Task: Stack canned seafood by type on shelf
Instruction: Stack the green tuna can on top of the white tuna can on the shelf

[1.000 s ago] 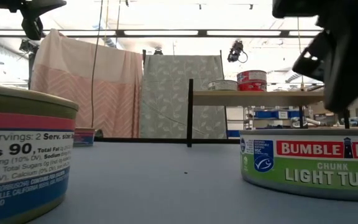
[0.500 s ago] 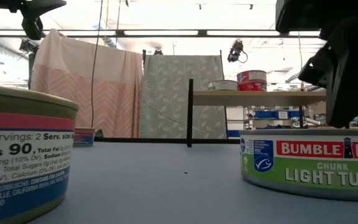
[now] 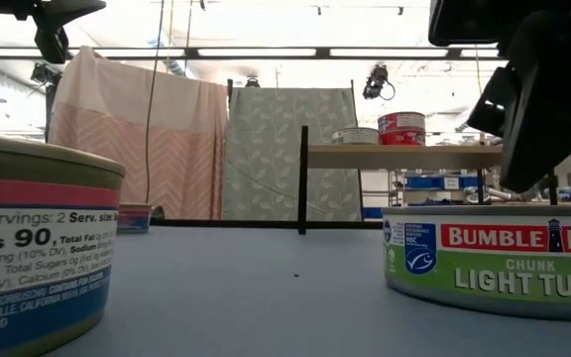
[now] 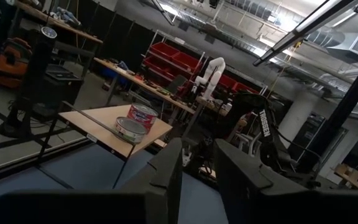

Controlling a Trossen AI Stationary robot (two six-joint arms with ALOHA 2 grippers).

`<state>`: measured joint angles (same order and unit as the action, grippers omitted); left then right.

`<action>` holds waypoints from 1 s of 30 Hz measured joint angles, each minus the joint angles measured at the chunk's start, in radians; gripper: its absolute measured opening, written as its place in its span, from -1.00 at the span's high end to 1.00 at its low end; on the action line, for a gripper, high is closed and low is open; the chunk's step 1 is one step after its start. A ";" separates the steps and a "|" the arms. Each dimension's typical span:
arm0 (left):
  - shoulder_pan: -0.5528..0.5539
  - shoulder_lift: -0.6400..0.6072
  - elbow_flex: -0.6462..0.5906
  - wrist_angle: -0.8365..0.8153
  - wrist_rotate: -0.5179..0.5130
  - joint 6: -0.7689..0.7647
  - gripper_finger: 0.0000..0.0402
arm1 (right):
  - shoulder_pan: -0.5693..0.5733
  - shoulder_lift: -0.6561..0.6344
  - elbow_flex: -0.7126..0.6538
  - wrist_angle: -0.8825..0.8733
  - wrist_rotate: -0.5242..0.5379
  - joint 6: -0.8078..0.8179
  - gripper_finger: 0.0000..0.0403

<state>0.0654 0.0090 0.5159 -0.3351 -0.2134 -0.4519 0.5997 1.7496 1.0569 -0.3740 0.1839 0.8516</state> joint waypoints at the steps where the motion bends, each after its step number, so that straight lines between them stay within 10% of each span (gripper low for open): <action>1: 0.000 0.000 0.000 0.000 0.000 0.000 0.53 | -0.001 0.000 0.000 0.000 0.004 0.002 0.98; 30: 0.000 0.000 0.000 0.003 0.000 0.002 0.53 | -0.005 0.044 -0.014 -0.011 -0.012 -0.017 0.98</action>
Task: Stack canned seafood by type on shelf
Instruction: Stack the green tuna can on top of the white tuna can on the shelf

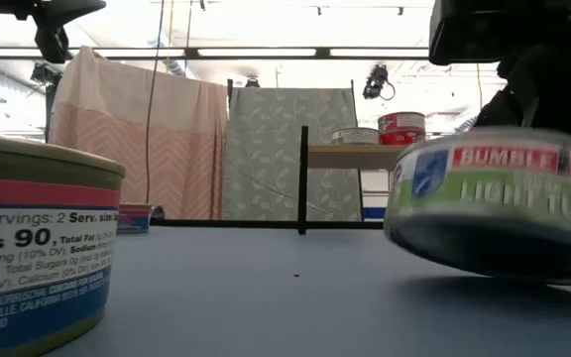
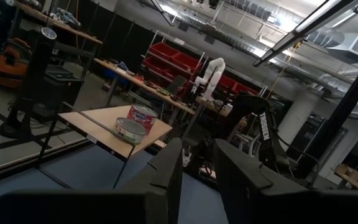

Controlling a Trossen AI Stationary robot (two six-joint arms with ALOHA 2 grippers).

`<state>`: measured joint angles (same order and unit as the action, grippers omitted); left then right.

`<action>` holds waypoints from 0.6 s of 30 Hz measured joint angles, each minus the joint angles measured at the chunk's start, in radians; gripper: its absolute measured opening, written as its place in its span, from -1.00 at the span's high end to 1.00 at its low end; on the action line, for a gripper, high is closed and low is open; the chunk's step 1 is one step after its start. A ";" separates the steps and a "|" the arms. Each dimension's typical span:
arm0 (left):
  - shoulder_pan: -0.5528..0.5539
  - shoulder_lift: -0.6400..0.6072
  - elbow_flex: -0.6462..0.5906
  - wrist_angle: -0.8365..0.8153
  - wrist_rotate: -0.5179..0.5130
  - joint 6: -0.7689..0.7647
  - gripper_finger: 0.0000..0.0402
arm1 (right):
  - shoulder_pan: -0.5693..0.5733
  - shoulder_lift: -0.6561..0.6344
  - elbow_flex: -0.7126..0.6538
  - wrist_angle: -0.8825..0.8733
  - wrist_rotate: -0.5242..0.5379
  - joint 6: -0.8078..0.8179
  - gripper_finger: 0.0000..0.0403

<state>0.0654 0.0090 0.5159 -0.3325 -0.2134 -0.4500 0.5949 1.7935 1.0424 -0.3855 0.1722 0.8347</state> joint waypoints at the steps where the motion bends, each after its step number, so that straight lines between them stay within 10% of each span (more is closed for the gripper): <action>1: 0.000 0.000 0.000 0.000 0.000 0.000 0.53 | 0.000 0.001 0.000 -0.011 0.000 -0.004 0.98; 18: 0.000 0.000 0.000 0.001 0.000 0.000 0.53 | -0.004 0.008 -0.006 -0.055 -0.024 -0.024 0.98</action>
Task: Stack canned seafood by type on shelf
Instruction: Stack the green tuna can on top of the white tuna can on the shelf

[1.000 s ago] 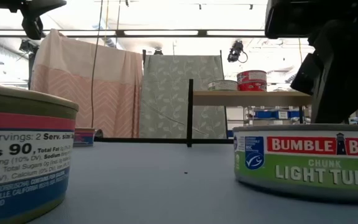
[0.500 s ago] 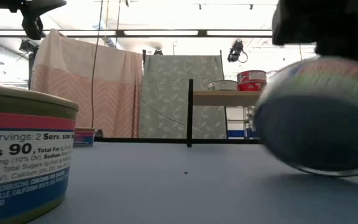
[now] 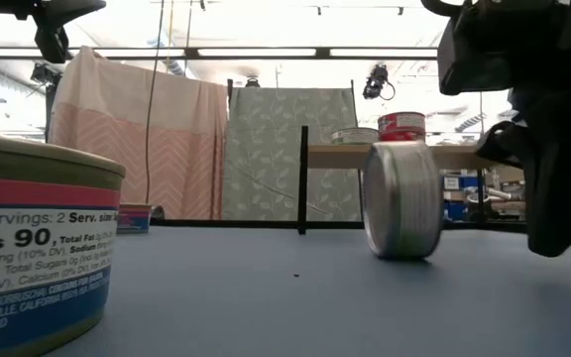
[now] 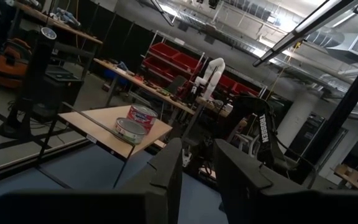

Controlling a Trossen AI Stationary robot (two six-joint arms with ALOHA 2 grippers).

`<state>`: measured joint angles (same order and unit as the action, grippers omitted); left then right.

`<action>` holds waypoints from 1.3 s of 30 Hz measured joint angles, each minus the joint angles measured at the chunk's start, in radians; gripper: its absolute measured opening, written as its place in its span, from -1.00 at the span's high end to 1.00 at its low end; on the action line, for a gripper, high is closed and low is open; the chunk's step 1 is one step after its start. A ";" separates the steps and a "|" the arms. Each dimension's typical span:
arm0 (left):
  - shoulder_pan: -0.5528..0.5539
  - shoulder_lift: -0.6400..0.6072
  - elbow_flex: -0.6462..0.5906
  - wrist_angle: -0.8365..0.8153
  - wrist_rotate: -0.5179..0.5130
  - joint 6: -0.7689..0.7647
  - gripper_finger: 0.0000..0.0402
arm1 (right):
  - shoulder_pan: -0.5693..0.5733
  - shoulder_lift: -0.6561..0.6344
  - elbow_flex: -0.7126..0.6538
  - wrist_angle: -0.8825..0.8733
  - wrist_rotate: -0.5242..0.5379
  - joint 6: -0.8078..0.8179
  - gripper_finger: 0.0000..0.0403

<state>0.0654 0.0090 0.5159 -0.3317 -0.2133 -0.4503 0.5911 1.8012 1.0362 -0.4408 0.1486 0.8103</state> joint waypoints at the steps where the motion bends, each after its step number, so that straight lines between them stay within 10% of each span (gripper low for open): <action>1: 0.000 0.000 0.000 0.000 0.000 0.000 0.53 | 0.000 0.000 0.001 0.000 -0.016 0.004 0.97; 15: 0.000 0.000 0.000 0.000 0.000 0.003 0.53 | -0.143 -0.119 0.109 -0.188 0.007 -0.182 0.90; 31: 0.000 0.000 0.000 -0.002 0.026 0.019 0.53 | -0.390 -0.303 0.110 -0.165 0.048 -0.166 -0.24; 39: 0.000 0.000 0.000 -0.003 0.029 0.030 0.53 | -0.444 -0.212 0.110 -0.175 0.203 0.003 -0.29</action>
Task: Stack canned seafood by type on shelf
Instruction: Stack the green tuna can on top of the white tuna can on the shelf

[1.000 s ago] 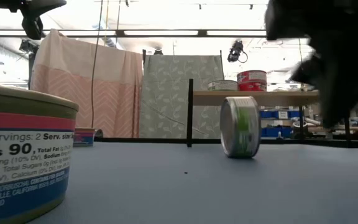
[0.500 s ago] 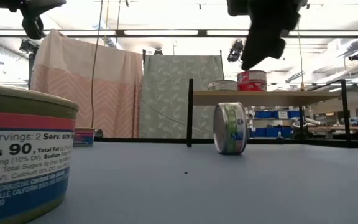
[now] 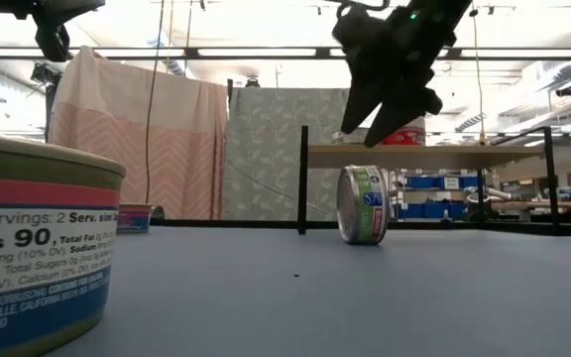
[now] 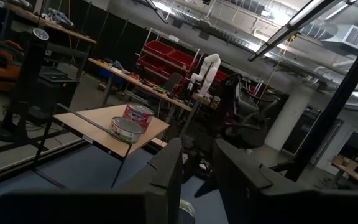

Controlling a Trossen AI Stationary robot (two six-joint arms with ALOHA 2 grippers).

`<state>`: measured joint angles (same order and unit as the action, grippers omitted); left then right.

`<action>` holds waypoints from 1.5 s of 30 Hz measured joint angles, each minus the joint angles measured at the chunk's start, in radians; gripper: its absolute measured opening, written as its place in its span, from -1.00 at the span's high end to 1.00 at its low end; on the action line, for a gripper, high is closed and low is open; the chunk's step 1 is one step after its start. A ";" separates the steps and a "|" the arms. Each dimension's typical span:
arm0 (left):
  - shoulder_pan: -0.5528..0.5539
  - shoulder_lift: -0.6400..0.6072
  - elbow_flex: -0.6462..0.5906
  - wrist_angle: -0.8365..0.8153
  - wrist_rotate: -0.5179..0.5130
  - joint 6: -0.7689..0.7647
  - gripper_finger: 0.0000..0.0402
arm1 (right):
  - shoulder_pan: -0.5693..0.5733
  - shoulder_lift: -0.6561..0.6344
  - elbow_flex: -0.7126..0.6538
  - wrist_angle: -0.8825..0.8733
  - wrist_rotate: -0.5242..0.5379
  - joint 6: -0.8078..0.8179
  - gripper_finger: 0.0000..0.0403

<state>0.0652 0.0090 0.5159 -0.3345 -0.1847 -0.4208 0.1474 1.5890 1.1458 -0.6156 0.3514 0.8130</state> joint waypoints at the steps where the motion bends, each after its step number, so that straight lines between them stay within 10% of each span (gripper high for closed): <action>1: 0.000 0.000 0.000 0.000 0.001 0.001 0.53 | -0.003 0.005 0.000 0.003 0.011 0.015 -0.27; 24: 0.000 0.000 0.000 0.000 0.068 -0.003 0.53 | -0.161 -0.015 0.088 0.296 -0.068 -0.165 -0.19; 30: 0.000 0.000 0.000 0.000 0.085 -0.004 0.53 | -0.218 -0.015 0.088 0.421 -0.256 -0.128 -0.19; 45: 0.000 0.000 0.000 0.000 0.093 0.032 0.53 | -0.105 -0.016 0.298 -0.048 -0.110 -0.160 -0.14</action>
<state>0.0654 0.0090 0.5159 -0.3347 -0.0921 -0.3888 0.0423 1.5730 1.4442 -0.6640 0.2417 0.6529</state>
